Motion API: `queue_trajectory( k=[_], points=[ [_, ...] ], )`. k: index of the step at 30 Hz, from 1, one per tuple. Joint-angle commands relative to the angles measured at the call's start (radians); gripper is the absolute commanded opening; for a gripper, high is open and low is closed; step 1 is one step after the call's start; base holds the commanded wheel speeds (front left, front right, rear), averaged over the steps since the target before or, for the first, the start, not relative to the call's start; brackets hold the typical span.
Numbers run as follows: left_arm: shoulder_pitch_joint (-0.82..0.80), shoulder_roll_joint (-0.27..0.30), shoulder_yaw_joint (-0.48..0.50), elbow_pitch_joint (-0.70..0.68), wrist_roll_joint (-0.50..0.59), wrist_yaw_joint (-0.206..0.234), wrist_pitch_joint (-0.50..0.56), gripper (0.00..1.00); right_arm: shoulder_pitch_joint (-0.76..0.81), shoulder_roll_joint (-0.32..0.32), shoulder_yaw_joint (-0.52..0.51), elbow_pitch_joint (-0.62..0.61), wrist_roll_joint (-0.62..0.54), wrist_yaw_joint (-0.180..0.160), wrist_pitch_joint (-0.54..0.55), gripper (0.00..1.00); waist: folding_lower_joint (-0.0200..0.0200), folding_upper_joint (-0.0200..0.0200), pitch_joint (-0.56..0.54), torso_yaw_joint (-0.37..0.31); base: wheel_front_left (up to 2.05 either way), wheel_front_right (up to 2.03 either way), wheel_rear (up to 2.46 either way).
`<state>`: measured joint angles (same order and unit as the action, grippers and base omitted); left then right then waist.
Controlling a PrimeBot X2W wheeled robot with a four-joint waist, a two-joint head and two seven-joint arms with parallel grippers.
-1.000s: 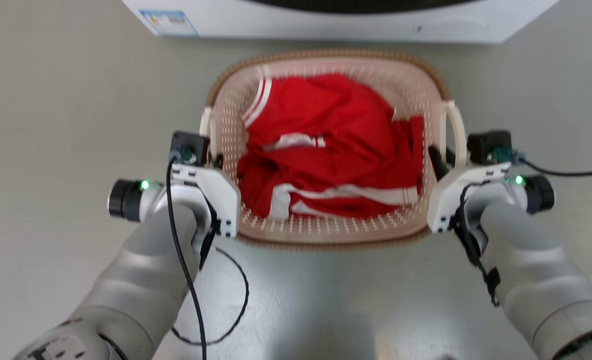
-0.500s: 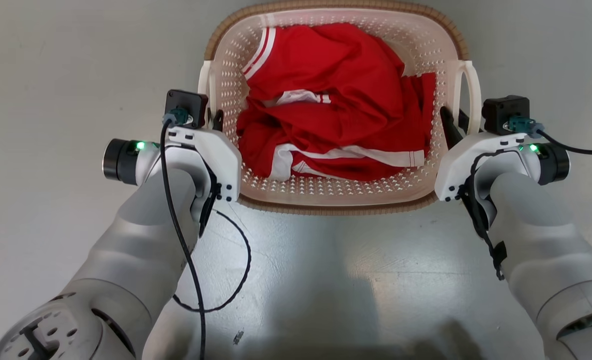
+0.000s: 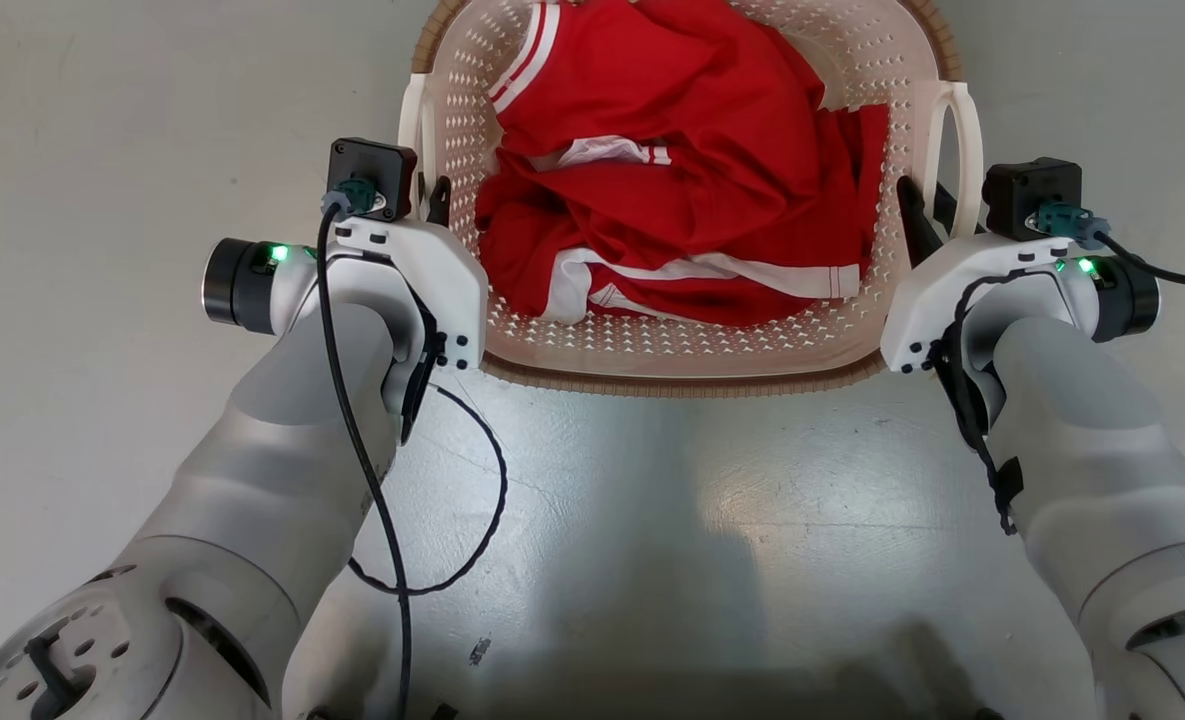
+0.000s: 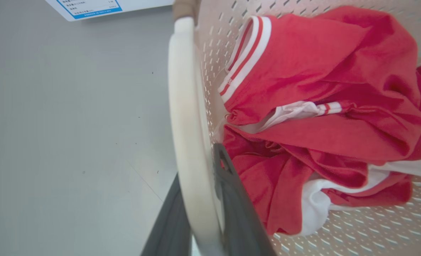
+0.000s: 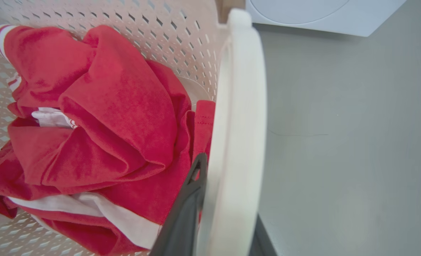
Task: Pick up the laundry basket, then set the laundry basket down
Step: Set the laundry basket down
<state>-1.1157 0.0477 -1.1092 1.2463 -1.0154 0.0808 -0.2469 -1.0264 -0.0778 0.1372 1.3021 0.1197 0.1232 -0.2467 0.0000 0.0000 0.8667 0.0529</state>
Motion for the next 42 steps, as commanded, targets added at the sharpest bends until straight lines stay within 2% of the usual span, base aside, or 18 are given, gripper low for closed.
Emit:
queue_trajectory(
  k=[1, 27, 28, 29, 30, 31, 32, 42],
  points=[
    [-0.023, 0.022, 0.016, -0.014, 0.017, 0.007, -0.015, 0.0, 0.026, 0.028, 0.013, -0.011, -0.026, 0.008, -0.013, 0.0, 0.0, 0.0, 0.005, 0.0, 0.0, 0.0, 0.0],
    [-0.031, 0.01, 0.07, 0.0, 0.071, -0.01, -0.015, 0.0, 0.031, 0.028, -0.047, -0.011, -0.079, 0.008, -0.014, 0.0, 0.0, 0.0, 0.041, -0.007, 0.0, 0.0, 0.0],
    [-0.031, 0.01, 0.073, 0.0, 0.072, -0.01, -0.015, 0.15, 0.031, 0.028, -0.049, -0.011, -0.08, 0.008, -0.014, 0.0, 0.0, 0.0, 0.042, -0.007, 0.0, 0.0, 0.0],
    [-0.033, 0.009, 0.078, -0.003, 0.073, -0.007, -0.015, 0.35, 0.029, 0.028, -0.053, -0.011, -0.083, 0.008, -0.014, 0.04, 0.0, 0.0, 0.042, -0.008, 0.0, 0.0, 0.0],
    [-0.033, 0.009, 0.083, -0.006, 0.074, -0.005, -0.015, 0.88, 0.028, 0.028, -0.058, -0.012, -0.086, 0.008, -0.014, 0.42, 0.0, 0.0, 0.044, -0.008, 0.0, 0.0, 0.0],
    [-0.032, 0.009, 0.086, -0.007, 0.076, -0.003, -0.015, 1.0, 0.026, 0.028, -0.064, -0.013, -0.091, 0.008, -0.014, 0.93, 0.0, 0.0, 0.044, -0.008, 0.0, 0.0, 0.0],
    [-0.029, 0.008, 0.089, -0.007, 0.077, -0.003, -0.015, 1.0, 0.024, 0.028, -0.072, -0.016, -0.098, 0.008, -0.014, 1.0, 0.0, 0.0, 0.045, -0.009, 0.0, 0.0, 0.0],
    [-0.012, 0.005, 0.113, -0.014, 0.09, -0.001, -0.015, 1.0, 0.04, 0.028, -0.142, -0.063, -0.157, 0.008, -0.015, 1.0, 0.0, 0.0, 0.042, -0.004, 0.0, 0.0, 0.0]
  ],
)
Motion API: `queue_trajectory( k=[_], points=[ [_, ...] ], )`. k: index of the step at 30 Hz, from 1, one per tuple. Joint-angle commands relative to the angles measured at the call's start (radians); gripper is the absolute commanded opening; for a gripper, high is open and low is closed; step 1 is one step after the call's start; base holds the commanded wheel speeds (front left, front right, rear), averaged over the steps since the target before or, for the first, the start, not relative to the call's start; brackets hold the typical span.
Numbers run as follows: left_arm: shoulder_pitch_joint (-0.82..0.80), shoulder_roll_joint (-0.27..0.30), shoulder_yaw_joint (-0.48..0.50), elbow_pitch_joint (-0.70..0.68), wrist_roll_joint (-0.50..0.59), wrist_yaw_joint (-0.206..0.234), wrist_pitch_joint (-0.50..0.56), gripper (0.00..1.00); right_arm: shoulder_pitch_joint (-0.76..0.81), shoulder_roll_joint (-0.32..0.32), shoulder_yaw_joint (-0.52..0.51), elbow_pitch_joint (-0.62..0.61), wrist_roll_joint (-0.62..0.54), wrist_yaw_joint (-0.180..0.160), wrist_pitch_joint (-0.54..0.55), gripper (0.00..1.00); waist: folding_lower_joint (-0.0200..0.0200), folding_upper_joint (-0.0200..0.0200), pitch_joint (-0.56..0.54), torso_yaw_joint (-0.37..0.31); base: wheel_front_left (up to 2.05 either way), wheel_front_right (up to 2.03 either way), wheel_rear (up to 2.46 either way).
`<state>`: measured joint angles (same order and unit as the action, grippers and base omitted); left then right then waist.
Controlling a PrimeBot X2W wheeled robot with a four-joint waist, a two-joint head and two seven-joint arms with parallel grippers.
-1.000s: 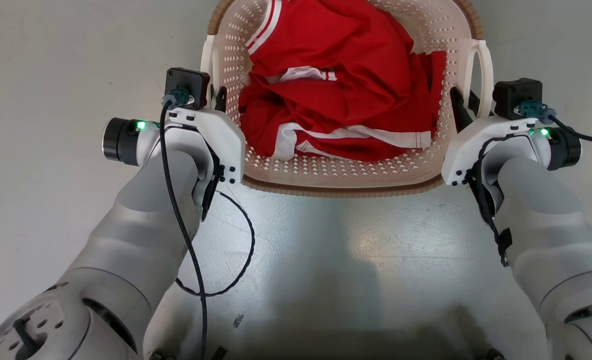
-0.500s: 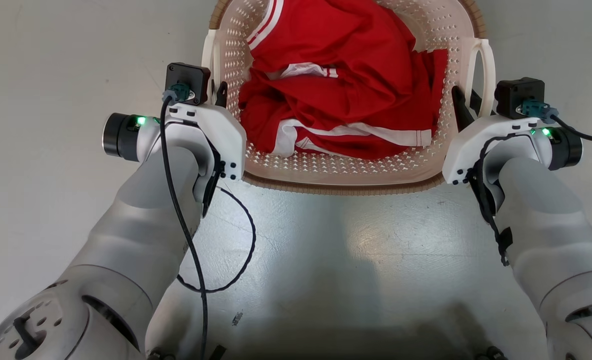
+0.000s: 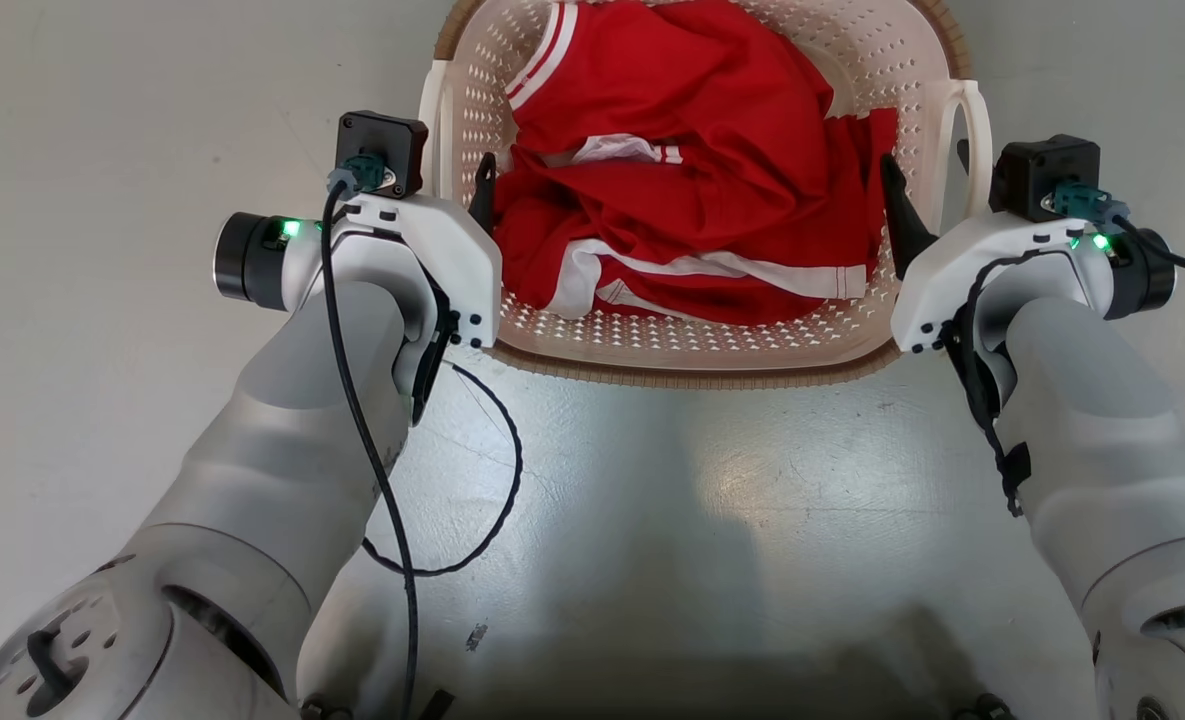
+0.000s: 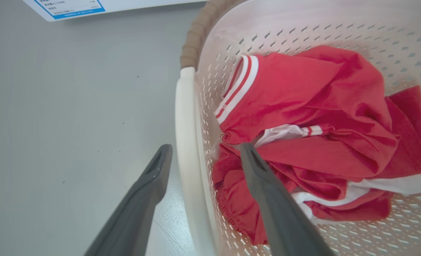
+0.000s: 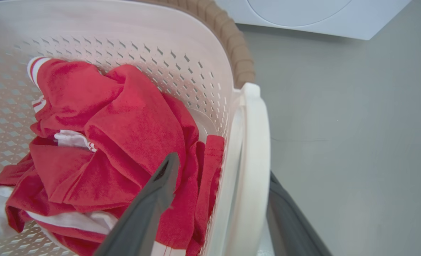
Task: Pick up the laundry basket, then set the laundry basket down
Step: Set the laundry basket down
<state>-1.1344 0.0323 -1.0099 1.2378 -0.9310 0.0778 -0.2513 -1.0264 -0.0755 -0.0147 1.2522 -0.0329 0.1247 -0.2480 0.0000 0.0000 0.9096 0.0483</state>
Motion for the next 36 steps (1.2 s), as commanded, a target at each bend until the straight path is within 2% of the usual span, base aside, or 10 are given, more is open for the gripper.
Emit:
queue_trajectory(
  k=[1, 9, 16, 30, 36],
  points=[
    [0.008, 0.02, 0.016, -0.006, 0.007, 0.003, -0.01, 1.0, 0.042, 0.025, 0.007, -0.017, -0.006, 0.006, -0.014, 1.0, 0.0, 0.0, -0.003, 0.001, 0.0, 0.0, 0.0],
    [0.02, 0.019, 0.036, -0.012, 0.018, 0.006, -0.01, 1.0, 0.063, 0.025, 0.003, -0.036, -0.004, 0.006, -0.014, 1.0, 0.0, 0.0, -0.033, 0.001, 0.0, 0.0, 0.0],
    [0.068, 0.032, 0.069, -0.046, 0.055, 0.005, -0.01, 1.0, 0.102, 0.025, 0.027, -0.061, 0.022, 0.006, -0.014, 1.0, 0.0, 0.0, -0.104, -0.004, 0.0, 0.0, 0.0],
    [0.228, 0.056, 0.163, -0.141, 0.155, 0.002, -0.01, 1.0, 0.228, 0.025, 0.064, -0.14, 0.057, 0.006, -0.014, 1.0, 0.0, 0.0, -0.342, -0.012, 0.0, 0.0, 0.0],
    [0.324, 0.074, 0.244, -0.221, 0.204, 0.003, -0.01, 1.0, 0.318, 0.025, 0.061, -0.233, 0.059, 0.006, -0.014, 1.0, 0.0, 0.0, -0.461, -0.008, 0.0, 0.0, 0.0]
  ],
)
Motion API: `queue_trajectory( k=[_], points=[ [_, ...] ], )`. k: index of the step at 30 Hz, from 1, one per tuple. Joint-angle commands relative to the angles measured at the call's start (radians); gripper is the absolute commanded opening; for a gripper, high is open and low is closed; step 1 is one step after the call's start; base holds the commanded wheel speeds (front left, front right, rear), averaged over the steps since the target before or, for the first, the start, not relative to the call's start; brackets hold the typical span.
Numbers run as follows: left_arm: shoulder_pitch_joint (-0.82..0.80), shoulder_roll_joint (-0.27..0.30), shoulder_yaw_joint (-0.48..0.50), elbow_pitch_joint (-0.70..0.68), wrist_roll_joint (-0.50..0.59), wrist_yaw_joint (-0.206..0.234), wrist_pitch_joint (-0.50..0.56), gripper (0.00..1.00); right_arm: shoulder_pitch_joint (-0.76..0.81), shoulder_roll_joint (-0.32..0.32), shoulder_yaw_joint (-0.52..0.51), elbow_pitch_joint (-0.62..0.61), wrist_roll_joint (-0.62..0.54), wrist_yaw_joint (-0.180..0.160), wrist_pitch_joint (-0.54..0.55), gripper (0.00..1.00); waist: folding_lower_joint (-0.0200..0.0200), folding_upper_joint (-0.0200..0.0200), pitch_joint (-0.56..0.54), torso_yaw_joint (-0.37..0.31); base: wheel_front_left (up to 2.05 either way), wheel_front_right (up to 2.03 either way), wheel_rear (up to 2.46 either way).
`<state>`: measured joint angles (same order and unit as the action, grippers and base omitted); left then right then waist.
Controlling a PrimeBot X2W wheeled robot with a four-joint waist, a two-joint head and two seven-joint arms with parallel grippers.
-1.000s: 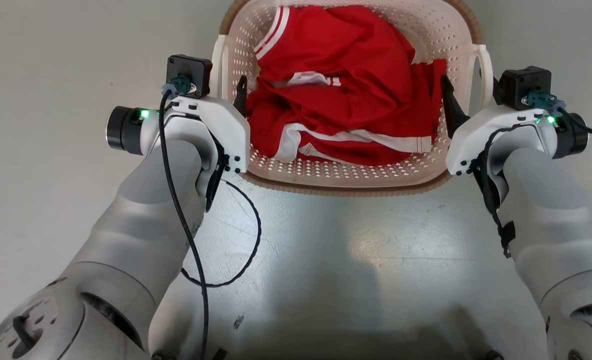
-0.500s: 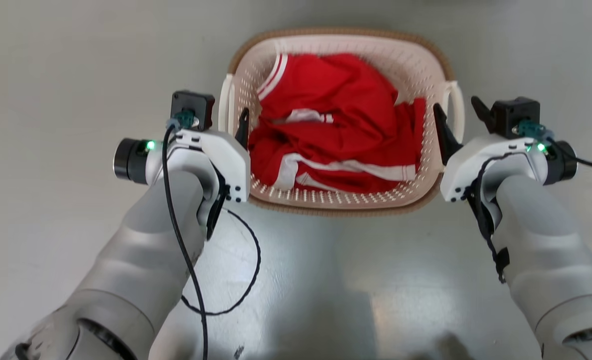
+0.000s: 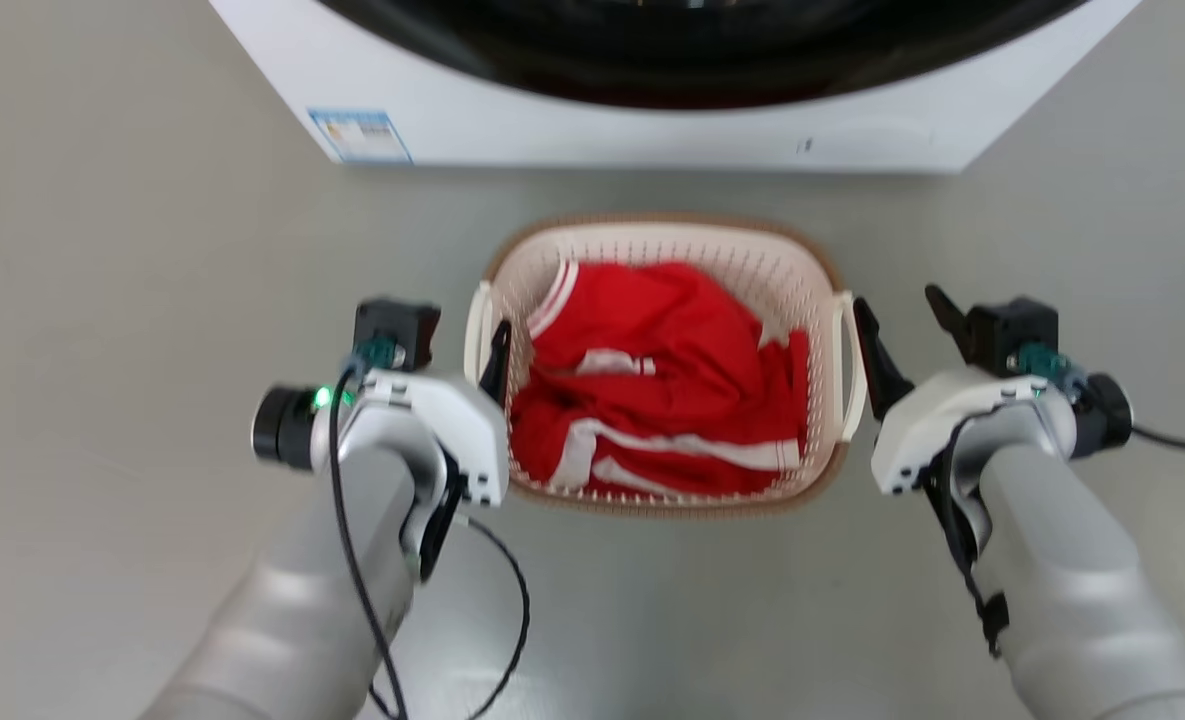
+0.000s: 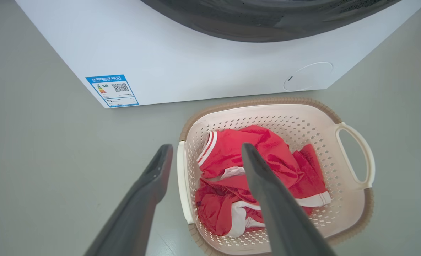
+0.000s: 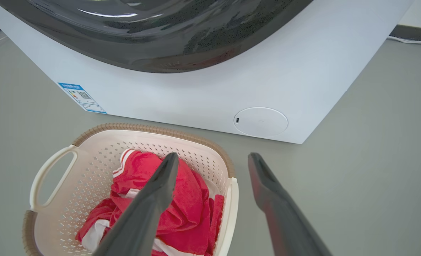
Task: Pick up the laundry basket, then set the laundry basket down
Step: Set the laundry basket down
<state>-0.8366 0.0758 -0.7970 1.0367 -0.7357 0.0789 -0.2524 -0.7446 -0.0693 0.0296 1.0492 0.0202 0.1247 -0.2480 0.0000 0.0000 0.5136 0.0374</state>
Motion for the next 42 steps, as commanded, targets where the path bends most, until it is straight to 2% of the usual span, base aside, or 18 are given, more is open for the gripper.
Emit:
queue_trajectory(
  k=[1, 11, 21, 30, 42],
  points=[
    [0.046, 0.034, 0.048, -0.035, 0.018, 0.001, -0.009, 1.0, 0.056, 0.019, 0.019, -0.05, 0.007, 0.006, -0.014, 1.0, 0.0, 0.0, -0.086, 0.003, 0.0, 0.0, 0.0],
    [0.245, 0.061, 0.24, -0.213, 0.111, -0.01, -0.009, 1.0, 0.236, 0.019, 0.014, -0.251, 0.013, 0.006, -0.014, 1.0, 0.0, 0.0, -0.26, 0.02, 0.0, 0.0, 0.0],
    [0.451, 0.078, 0.412, -0.355, 0.196, -0.033, -0.009, 1.0, 0.382, 0.019, 0.027, -0.353, 0.024, 0.006, -0.014, 1.0, 0.0, 0.0, -0.407, 0.032, 0.0, 0.0, 0.0],
    [0.583, 0.067, 0.504, -0.416, 0.253, -0.049, -0.009, 1.0, 0.496, 0.019, 0.021, -0.418, 0.014, 0.006, -0.014, 1.0, 0.0, 0.0, -0.528, 0.033, 0.0, 0.0, 0.0],
    [0.671, 0.038, 0.588, -0.489, 0.302, -0.061, -0.009, 1.0, 0.58, 0.019, 0.01, -0.514, 0.02, 0.006, -0.014, 1.0, 0.0, 0.0, -0.573, 0.01, 0.0, 0.0, 0.0]
  ],
)
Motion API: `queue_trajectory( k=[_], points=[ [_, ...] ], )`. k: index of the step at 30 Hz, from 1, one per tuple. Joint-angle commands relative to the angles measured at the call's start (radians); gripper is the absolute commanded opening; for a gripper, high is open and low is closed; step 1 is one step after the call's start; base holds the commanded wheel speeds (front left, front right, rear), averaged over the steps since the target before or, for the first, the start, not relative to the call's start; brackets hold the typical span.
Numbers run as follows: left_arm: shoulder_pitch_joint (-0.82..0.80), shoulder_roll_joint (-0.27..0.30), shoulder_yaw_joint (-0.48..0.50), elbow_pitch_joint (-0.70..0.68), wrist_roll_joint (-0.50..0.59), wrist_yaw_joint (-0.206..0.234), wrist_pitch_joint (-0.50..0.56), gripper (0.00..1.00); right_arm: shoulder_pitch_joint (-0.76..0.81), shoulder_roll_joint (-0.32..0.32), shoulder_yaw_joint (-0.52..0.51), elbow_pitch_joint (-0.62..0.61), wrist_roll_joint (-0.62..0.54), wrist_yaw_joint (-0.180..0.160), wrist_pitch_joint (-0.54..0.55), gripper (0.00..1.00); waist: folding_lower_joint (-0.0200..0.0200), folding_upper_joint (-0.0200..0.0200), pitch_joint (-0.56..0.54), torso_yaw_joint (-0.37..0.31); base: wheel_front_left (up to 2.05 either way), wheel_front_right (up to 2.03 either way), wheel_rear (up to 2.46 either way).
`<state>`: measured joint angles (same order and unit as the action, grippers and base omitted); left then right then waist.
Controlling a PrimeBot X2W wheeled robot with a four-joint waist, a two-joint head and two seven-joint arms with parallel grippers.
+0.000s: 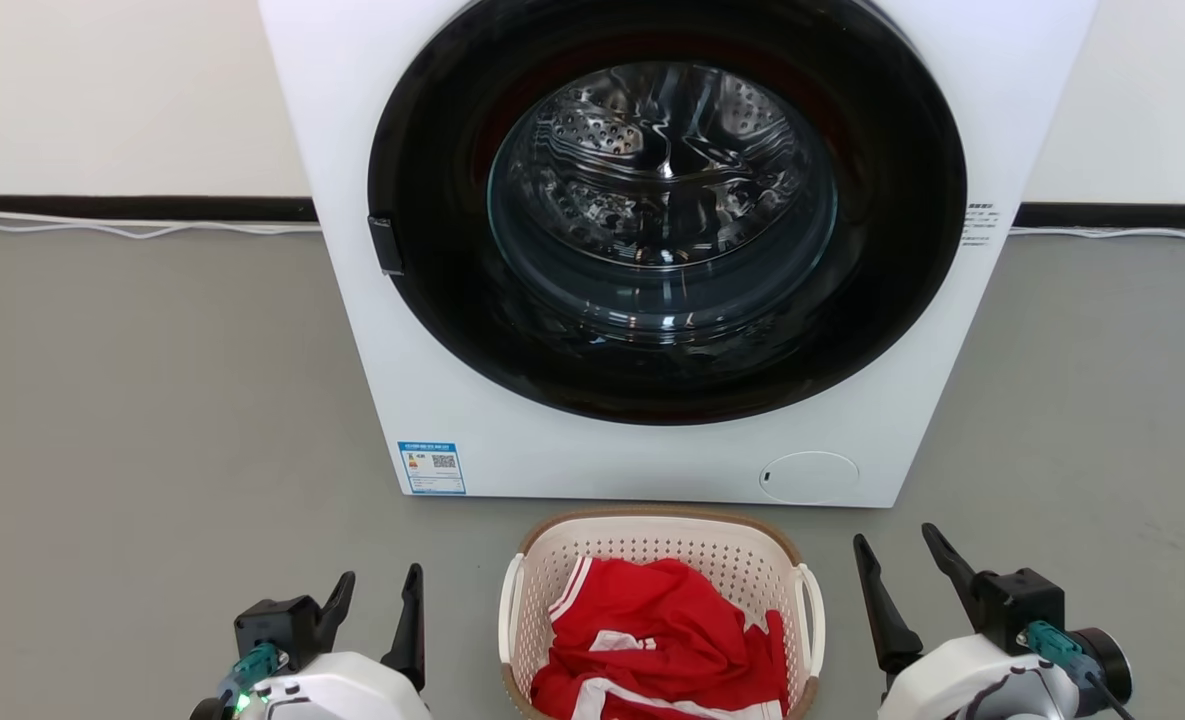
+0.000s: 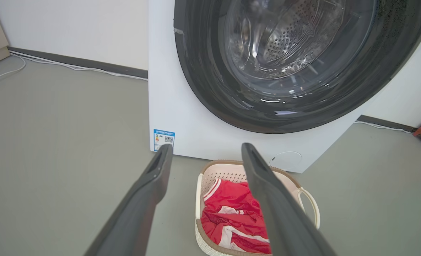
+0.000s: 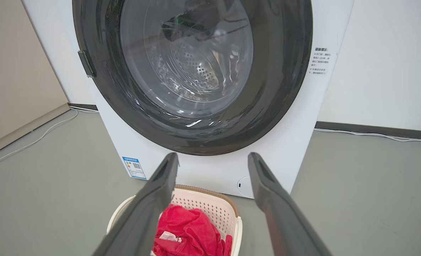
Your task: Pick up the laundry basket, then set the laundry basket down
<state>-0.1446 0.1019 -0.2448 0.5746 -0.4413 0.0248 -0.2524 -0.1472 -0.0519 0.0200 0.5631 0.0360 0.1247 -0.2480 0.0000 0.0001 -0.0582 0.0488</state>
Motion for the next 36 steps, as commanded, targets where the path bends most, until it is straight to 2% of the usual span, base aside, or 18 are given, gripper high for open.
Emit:
queue_trajectory(
  k=[1, 31, 32, 36],
  points=[
    [-0.016, 0.01, 0.042, -0.031, 0.01, -0.008, -0.009, 1.0, -0.013, 0.002, 0.017, -0.033, 0.003, 0.006, -0.014, 1.0, 0.0, -0.0001, -0.004, -0.003, 0.0, 0.0, 0.0],
    [0.025, -0.028, 0.125, -0.079, 0.056, -0.03, -0.009, 1.0, 0.008, 0.002, 0.02, -0.066, -0.016, 0.006, -0.014, 1.0, 0.0, -0.0001, -0.054, -0.034, 0.0, 0.0, 0.0],
    [0.054, -0.036, 0.092, -0.051, 0.039, -0.026, 0.0, 0.0, 0.029, 0.001, -0.008, -0.037, -0.01, 0.0, 0.0, 0.0, 0.0, -0.0001, -0.054, -0.034, 0.0, 0.0, 0.0],
    [0.087, -0.041, 0.09, -0.009, 0.034, -0.026, 0.007, 0.0, 0.068, 0.004, -0.009, 0.006, -0.008, -0.001, 0.003, 0.0, 0.0, -0.0001, -0.054, -0.034, 0.0, 0.0, 0.0]
  ],
)
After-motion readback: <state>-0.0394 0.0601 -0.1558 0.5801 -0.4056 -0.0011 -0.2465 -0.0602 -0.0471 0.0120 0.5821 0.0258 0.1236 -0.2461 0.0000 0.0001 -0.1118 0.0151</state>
